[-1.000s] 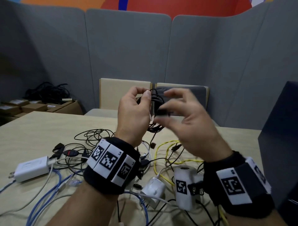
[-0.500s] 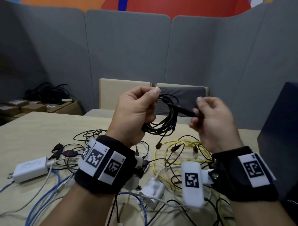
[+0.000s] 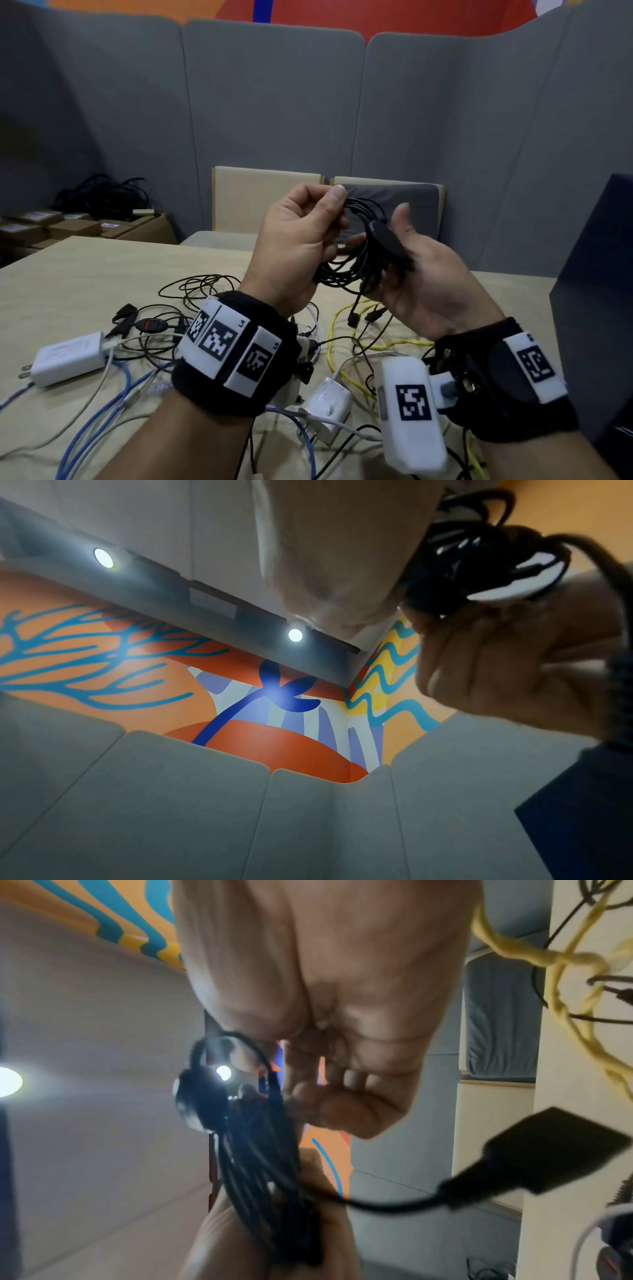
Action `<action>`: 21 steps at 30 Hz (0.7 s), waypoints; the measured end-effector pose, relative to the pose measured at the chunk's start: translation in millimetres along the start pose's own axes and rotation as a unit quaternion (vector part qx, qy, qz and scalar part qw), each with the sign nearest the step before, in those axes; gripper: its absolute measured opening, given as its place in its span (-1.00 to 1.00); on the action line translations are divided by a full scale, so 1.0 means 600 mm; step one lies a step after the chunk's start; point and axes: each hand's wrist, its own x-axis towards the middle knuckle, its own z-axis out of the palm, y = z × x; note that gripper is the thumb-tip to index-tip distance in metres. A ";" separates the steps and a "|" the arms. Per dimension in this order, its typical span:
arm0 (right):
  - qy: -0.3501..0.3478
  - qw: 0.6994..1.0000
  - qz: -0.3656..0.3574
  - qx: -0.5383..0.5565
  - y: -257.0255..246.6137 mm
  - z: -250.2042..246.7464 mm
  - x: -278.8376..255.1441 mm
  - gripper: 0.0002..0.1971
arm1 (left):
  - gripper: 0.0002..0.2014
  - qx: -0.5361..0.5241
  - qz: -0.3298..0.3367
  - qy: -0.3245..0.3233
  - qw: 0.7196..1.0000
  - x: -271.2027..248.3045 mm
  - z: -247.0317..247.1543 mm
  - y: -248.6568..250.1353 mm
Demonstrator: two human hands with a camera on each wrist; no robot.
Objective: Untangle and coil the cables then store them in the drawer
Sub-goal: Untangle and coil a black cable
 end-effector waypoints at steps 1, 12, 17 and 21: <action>-0.020 1.000 -0.009 0.012 -0.001 -0.002 -0.001 -0.36 | -0.89 0.003 0.011 0.003 1.000 0.000 0.000 0.001; -0.059 0.994 -0.065 0.072 -0.011 0.015 -0.011 -0.71 | -0.88 0.038 0.025 -0.002 0.999 0.001 0.005 -0.016; 0.021 0.994 -0.096 0.052 -0.002 0.023 -0.002 -0.89 | -0.90 0.039 0.038 0.007 0.998 -0.002 0.009 -0.021; 0.107 0.978 -0.170 -0.061 0.008 0.023 0.007 -0.87 | -0.91 0.040 0.039 0.016 0.998 -0.003 0.015 -0.024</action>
